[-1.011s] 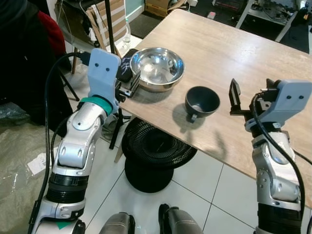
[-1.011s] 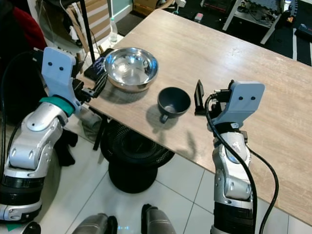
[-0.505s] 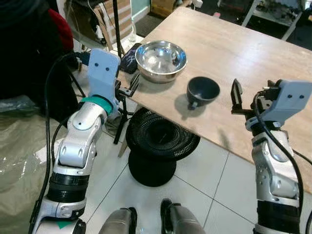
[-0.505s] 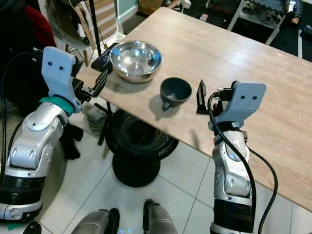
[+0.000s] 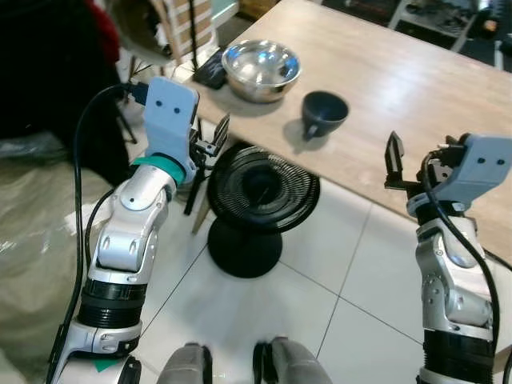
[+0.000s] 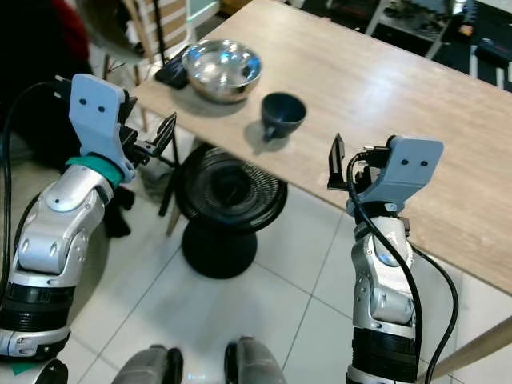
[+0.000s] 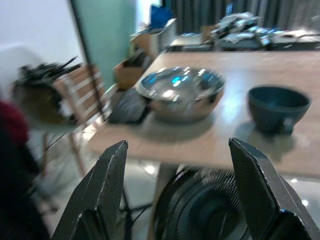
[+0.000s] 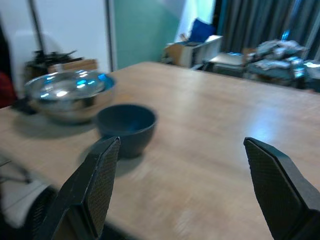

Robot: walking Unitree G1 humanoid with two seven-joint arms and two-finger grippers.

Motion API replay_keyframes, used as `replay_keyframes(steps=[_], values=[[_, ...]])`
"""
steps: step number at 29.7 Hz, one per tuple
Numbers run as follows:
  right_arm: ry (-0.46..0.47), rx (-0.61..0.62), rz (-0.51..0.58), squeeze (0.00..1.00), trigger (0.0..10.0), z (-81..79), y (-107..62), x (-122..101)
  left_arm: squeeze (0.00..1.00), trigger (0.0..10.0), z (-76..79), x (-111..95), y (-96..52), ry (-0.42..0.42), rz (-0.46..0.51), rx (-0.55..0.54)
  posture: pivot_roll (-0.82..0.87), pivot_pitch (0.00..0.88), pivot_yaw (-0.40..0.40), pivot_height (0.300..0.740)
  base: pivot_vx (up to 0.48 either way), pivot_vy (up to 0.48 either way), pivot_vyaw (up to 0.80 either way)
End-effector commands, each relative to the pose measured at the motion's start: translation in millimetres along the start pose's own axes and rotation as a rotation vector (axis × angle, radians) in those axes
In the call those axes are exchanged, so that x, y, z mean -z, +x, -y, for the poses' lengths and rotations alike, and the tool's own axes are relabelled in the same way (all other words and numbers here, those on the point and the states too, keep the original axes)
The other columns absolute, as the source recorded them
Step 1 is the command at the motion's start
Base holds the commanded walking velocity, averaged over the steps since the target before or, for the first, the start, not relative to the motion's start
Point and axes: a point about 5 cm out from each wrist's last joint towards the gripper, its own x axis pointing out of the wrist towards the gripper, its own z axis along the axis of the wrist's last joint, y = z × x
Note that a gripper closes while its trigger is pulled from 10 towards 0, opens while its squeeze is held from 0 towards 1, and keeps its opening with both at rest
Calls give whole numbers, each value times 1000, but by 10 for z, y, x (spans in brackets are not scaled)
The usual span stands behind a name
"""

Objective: Setting the table

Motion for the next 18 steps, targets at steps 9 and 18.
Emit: replay_keyframes(steps=[9, 18], values=[[-8, 23, -13, 0, 10000, 67, -19, 41, 0, 10000, 49, 26, 20, -8, -7, 15, 14, 40, 7, 740, -360, 0, 0], [-10, 25, -15, 0, 10000, 75, -16, 45, 0, 10000, 54, 23, 29, -11, -5, 17, 11, 41, 5, 740, -342, 0, 0]])
